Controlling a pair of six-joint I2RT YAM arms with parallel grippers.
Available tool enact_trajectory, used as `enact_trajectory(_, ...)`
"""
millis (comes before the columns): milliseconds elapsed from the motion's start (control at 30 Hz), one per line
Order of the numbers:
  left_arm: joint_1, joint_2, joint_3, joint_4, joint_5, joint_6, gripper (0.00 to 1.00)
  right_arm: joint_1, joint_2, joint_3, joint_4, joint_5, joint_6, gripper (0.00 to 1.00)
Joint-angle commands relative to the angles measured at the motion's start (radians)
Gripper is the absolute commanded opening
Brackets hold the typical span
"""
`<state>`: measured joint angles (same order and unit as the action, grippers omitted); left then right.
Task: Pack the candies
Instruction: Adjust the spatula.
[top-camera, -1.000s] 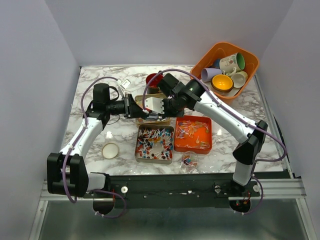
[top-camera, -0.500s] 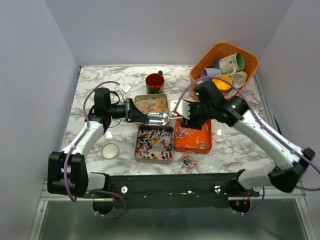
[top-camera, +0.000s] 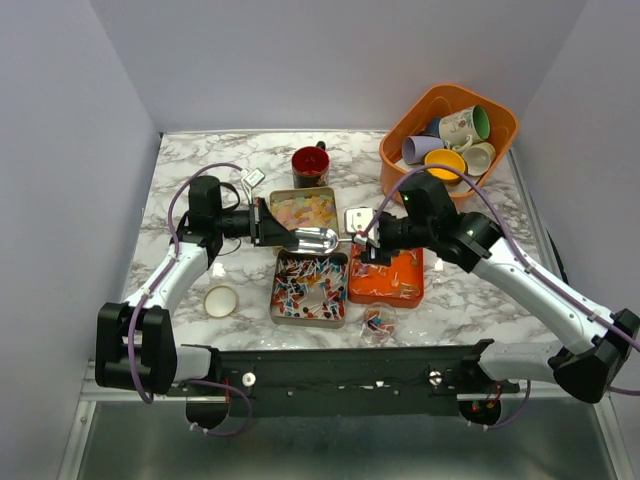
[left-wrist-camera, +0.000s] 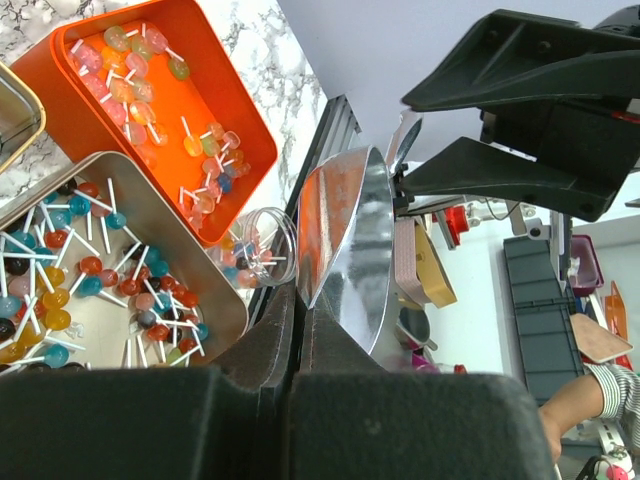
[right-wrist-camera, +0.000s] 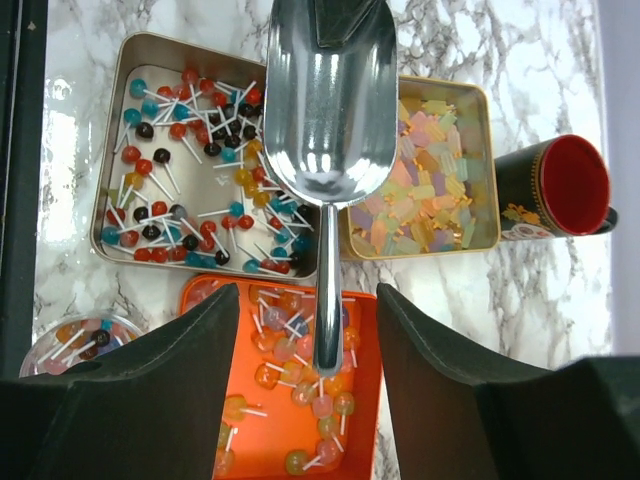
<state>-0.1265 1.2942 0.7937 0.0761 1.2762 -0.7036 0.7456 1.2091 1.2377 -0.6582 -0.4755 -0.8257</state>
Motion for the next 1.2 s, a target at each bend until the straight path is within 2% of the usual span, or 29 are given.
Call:
enact_trajectory(0, -0.002, -0.03, -0.016, 0.001, 0.041, 0.006, 0.0, 0.0, 0.067, 0.051, 0.02, -0.048, 0.03, 0.61)
enact_trajectory(500, -0.002, 0.0, -0.008, 0.037, 0.031, -0.023, 0.0, 0.0, 0.109, 0.046, 0.045, -0.078, 0.014, 0.34)
enact_trajectory(700, -0.005, 0.014, 0.004, 0.034, 0.017, -0.027, 0.0, 0.0, 0.118, 0.052, 0.077, -0.029, 0.039, 0.14)
enact_trajectory(767, 0.001, 0.004, 0.018, -0.043, -0.033, 0.005, 0.18, 0.0, 0.121, 0.066, 0.065, -0.002, 0.016, 0.05)
enact_trajectory(800, 0.01, -0.006, 0.033, -0.156, -0.113, 0.063, 0.31, -0.002, 0.13, 0.094, 0.022, 0.008, -0.004, 0.02)
enact_trajectory(833, 0.014, -0.03, 0.036, -0.208, -0.159, 0.09, 0.51, 0.0, 0.136, 0.107, -0.006, 0.018, -0.027, 0.01)
enact_trajectory(867, 0.021, -0.045, 0.036, -0.264, -0.216, 0.123, 0.56, 0.0, 0.145, 0.123, -0.041, 0.034, -0.094, 0.01)
enact_trajectory(900, 0.033, -0.064, 0.016, -0.339, -0.332, 0.133, 0.6, 0.0, 0.151, 0.134, -0.111, 0.047, -0.133, 0.01)
enact_trajectory(933, 0.04, -0.105, -0.003, -0.351, -0.371, 0.118, 0.64, 0.0, 0.176, 0.159, -0.142, 0.063, -0.163, 0.01)
enact_trajectory(1000, 0.068, -0.147, -0.069, -0.387, -0.507, 0.084, 0.66, 0.0, 0.207, 0.19, -0.254, 0.116, -0.251, 0.01)
enact_trajectory(1100, 0.145, -0.19, -0.144, -0.427, -0.578, -0.006, 0.7, 0.0, 0.283, 0.278, -0.4, 0.187, -0.355, 0.01)
enact_trajectory(1167, 0.2, -0.211, -0.175, -0.45, -0.615, -0.08, 0.78, 0.014, 0.341, 0.336, -0.46, 0.274, -0.404, 0.01)
